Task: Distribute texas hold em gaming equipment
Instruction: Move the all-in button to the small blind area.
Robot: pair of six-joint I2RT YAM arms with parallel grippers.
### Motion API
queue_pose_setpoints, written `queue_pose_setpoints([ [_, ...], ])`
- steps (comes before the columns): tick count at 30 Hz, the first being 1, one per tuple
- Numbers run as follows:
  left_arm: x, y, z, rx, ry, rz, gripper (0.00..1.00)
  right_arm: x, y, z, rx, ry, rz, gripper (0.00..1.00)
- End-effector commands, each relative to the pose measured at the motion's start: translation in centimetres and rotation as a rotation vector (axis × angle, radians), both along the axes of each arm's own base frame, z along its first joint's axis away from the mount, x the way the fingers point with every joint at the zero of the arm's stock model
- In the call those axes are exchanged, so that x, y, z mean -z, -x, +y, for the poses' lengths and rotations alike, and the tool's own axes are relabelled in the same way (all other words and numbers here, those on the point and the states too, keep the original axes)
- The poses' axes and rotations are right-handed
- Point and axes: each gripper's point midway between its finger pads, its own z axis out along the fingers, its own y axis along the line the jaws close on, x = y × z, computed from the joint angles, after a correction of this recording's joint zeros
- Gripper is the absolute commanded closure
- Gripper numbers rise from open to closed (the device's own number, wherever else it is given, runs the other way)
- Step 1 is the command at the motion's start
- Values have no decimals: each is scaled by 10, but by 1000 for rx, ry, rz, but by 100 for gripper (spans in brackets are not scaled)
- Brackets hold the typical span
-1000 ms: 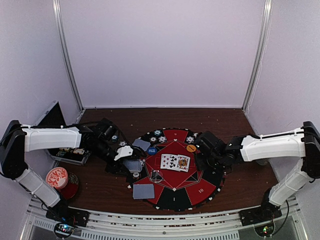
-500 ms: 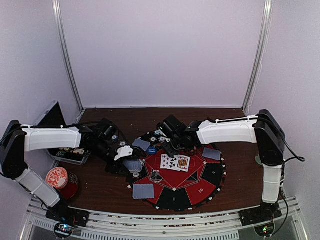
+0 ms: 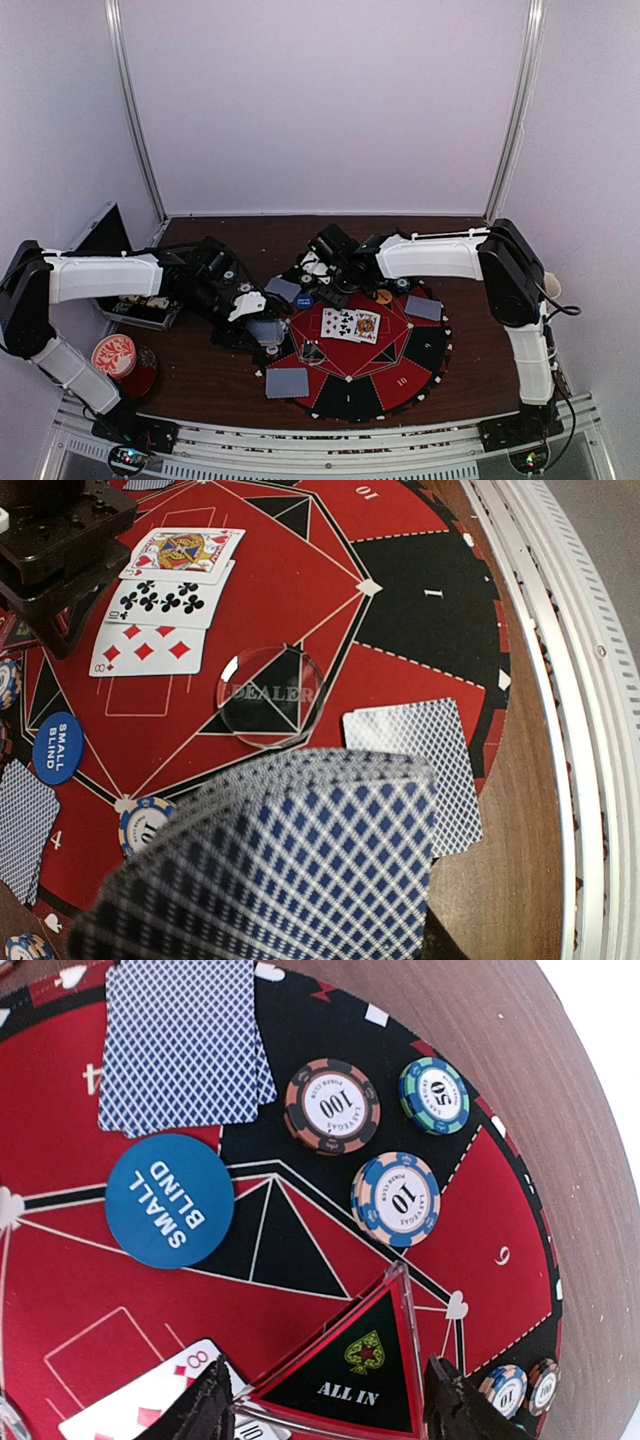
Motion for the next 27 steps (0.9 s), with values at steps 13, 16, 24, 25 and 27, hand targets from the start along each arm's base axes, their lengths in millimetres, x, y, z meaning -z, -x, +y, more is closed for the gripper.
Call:
queue_pose_setpoints([
  [13,-2,2,-3,23,13,-8,61,-5,-17,28,-177,-11,-44,52],
  [16,-2,2,-3,25,15,-8,61,-2,-18,31,-185,-7,-36,52],
  [24,-2,2,-3,24,16,-6,61,4,-19,33,-193,2,-29,51],
  [25,-2,3,-3,25,15,-7,61,5,-18,34,-196,0,-26,50],
  [27,-2,2,-3,25,16,-8,61,4,-19,34,-197,-3,-26,50],
])
